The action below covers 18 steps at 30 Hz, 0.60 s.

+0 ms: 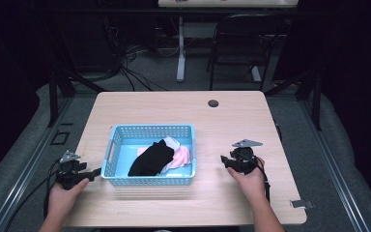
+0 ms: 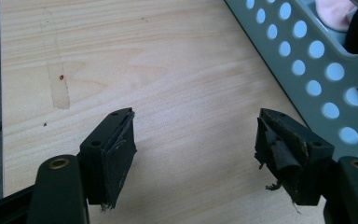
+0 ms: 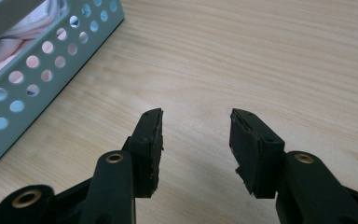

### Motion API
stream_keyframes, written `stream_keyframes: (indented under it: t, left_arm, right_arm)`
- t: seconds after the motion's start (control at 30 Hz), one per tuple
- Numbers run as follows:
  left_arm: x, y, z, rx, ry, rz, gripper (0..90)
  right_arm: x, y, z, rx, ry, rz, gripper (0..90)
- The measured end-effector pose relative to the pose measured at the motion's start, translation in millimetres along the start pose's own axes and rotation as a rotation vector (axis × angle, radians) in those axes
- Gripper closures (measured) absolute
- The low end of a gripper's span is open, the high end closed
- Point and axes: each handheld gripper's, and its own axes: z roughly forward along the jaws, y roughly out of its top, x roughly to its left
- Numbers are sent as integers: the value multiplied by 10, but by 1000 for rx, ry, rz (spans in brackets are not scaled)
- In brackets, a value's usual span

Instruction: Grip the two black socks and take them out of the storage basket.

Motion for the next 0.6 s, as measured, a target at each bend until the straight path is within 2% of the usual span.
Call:
stream_keyframes:
  t: [0.2, 0.4, 0.6]
  left_arm:
    - [-20, 15, 23, 3, -2, 7, 285]
    - [-11, 21, 26, 9, -4, 10, 285]
    - [-32, 29, 33, 0, -5, 7, 286]
  right_arm:
    - [13, -2, -24, -3, 9, 3, 544]
    - [75, 15, -22, 12, 8, -23, 543]
    - [157, 80, -45, -9, 44, -33, 530]
